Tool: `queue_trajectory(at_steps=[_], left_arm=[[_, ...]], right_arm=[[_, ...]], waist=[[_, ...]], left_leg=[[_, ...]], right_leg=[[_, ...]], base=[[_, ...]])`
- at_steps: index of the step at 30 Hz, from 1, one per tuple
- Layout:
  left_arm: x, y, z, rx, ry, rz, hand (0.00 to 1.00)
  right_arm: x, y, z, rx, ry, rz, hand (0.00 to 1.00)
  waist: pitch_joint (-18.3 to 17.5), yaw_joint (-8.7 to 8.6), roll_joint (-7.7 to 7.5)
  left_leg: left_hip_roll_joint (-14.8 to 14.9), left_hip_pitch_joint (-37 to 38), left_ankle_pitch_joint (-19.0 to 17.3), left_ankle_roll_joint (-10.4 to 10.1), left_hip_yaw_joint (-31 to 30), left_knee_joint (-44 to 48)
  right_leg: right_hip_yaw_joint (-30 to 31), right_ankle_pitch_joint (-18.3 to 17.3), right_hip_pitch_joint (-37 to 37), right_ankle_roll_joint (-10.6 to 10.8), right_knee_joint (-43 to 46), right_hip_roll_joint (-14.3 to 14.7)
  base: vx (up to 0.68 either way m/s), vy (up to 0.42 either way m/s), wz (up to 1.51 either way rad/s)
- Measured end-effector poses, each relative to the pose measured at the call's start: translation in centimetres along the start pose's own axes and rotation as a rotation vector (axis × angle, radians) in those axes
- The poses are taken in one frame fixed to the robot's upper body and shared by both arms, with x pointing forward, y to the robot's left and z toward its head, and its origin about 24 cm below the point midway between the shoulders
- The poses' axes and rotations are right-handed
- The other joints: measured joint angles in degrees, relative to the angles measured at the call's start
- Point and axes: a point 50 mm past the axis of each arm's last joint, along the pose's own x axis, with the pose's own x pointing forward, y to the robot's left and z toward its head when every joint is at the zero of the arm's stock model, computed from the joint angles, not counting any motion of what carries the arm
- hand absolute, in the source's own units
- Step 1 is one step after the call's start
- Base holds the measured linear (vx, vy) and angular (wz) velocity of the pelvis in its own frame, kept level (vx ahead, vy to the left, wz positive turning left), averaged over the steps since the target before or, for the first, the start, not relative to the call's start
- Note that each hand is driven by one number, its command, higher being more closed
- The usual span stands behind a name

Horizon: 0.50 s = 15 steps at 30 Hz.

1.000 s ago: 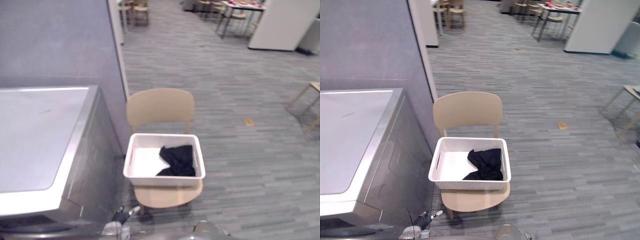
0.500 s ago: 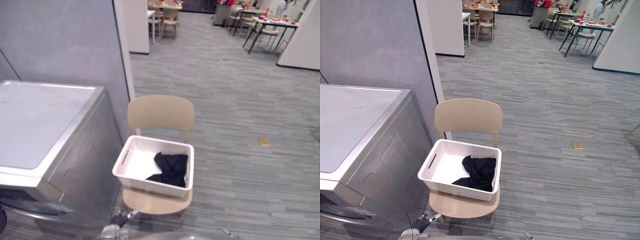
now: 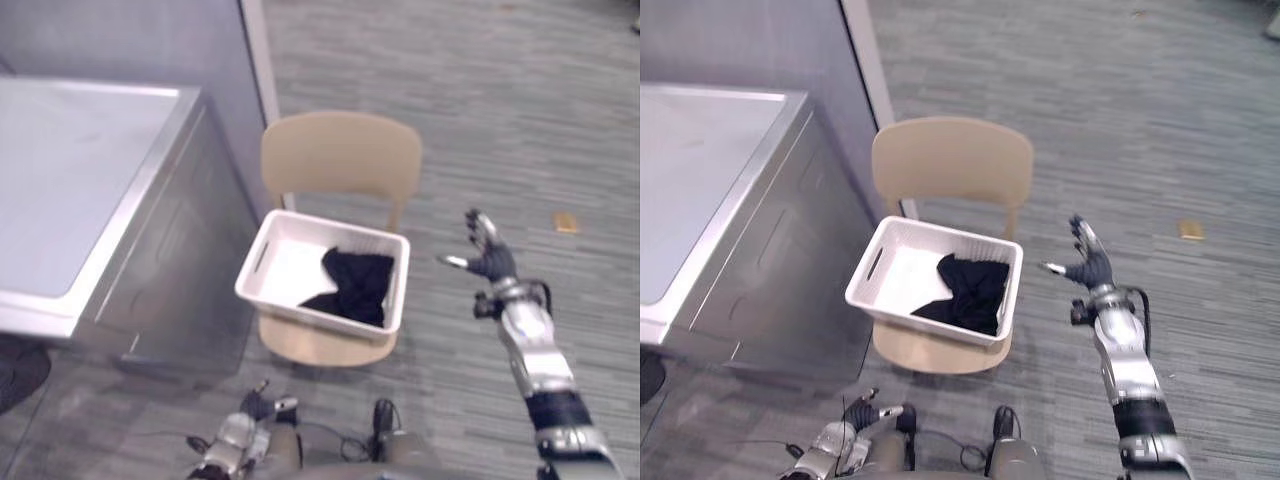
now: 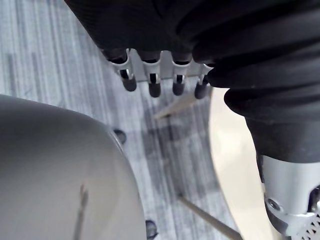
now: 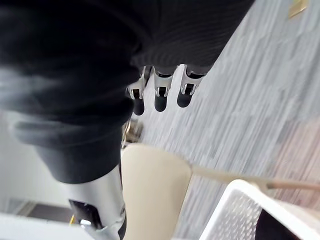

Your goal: Pick up the laundry basket with both hands and put the clothes into the washing machine.

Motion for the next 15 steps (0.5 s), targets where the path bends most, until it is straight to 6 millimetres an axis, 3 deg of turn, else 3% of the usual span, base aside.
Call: queue_trajectory(at_steps=[1, 4, 9, 10, 15], left_arm=[[0.1, 0.1, 0.4, 0.001, -0.013, 0.003, 0.00], [0.5, 0.1, 2.2, 0.019, -0.068, 0.015, 0.00], [0.8, 0.7, 4.5, 0.010, -0.153, 0.034, 0.00], [0.8, 1.0, 4.8, -0.006, -0.164, 0.045, 0.00], [0.8, 2.5, 5.7, -0.055, -0.198, 0.105, 0.00]], right_arm=[[0.7, 0.9, 0.5, -0.025, -0.015, 0.045, 0.00], [2.4, 2.6, 1.8, -0.090, -0.053, 0.138, 0.00], [4.5, 2.2, 3.2, -0.238, -0.068, 0.194, 0.00], [5.0, 1.9, 3.6, -0.279, -0.069, 0.208, 0.00], [6.2, 2.7, 4.7, -0.417, -0.089, 0.295, 0.00]], waist=[[0.21, 1.14, 0.04], [3.03, 2.05, 0.60], [6.99, 3.17, 0.70], [7.85, 4.10, 0.64], [10.55, 4.32, 0.12]], left_leg=[[0.14, -0.90, 0.00, 0.00, -0.13, 0.30], [-0.12, -3.26, 0.00, 0.01, -1.98, 1.92], [-0.90, -7.88, 0.17, 0.27, -3.25, 3.84], [-0.98, -8.97, 0.24, 0.36, -3.18, 4.38], [-1.34, -11.81, 1.00, 1.12, -3.73, 5.03]], right_leg=[[-0.10, 0.00, -0.81, 0.00, 0.30, 0.16], [-2.00, -0.02, -1.80, -0.04, 1.37, 0.03], [-2.96, -0.12, -5.59, -0.14, 4.03, -0.72], [-2.89, -0.11, -6.78, -0.14, 4.67, -0.87], [-3.28, -0.10, -9.29, -0.18, 5.84, -0.98]], base=[[-0.06, -0.010, 0.11], [-0.09, -0.003, 0.28], [-0.11, 0.028, 0.15], [-0.12, 0.029, -0.01], [-0.07, 0.007, 0.06]])
